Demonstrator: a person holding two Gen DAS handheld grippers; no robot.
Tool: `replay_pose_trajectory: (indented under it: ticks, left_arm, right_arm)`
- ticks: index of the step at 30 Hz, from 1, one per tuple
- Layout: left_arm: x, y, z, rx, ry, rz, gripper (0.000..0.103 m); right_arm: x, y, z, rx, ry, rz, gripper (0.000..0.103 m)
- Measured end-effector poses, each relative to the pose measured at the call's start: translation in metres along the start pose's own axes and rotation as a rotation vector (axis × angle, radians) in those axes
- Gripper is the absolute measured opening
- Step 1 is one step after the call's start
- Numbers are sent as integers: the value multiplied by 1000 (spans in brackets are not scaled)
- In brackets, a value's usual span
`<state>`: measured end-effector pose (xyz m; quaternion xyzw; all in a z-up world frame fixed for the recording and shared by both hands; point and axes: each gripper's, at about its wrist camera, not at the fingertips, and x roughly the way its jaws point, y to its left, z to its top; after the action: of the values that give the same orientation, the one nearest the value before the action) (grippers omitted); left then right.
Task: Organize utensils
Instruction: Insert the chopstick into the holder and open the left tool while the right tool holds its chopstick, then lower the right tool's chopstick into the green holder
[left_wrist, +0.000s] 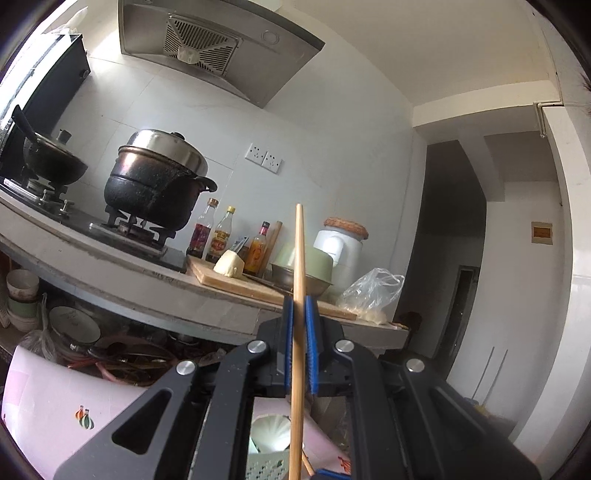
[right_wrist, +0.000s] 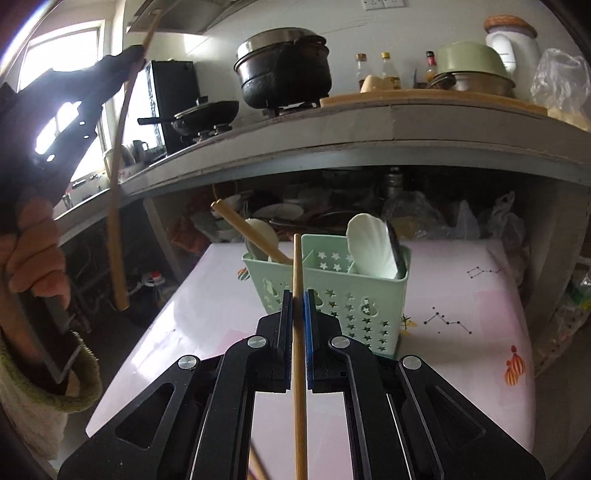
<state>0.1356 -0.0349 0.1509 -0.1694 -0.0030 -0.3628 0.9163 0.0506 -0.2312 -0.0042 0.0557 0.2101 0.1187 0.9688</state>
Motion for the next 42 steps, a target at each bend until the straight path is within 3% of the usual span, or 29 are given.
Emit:
replay_pose_trajectory:
  ticks: [8, 16, 22, 25, 36, 42]
  left_arm:
    - [81, 9, -22, 33, -31, 142, 6]
    - [123, 22, -56, 64, -36, 251, 6]
    - [138, 27, -84, 100, 15, 286, 6]
    - [139, 22, -97, 180, 21, 310, 6]
    - [137, 17, -101, 214, 114, 284, 7]
    - [129, 17, -91, 203, 129, 282, 35]
  right_arm:
    - [-11, -15, -2, 48, -11, 2, 4]
    - [-18, -32, -7, 90, -21, 4, 4]
    - [-20, -43, -10, 123, -23, 16, 4]
    - [-20, -47, -12, 128, -23, 12, 4]
    - [-23, -49, -14, 137, -24, 15, 4]
    - [-25, -46, -14, 133, -26, 12, 4]
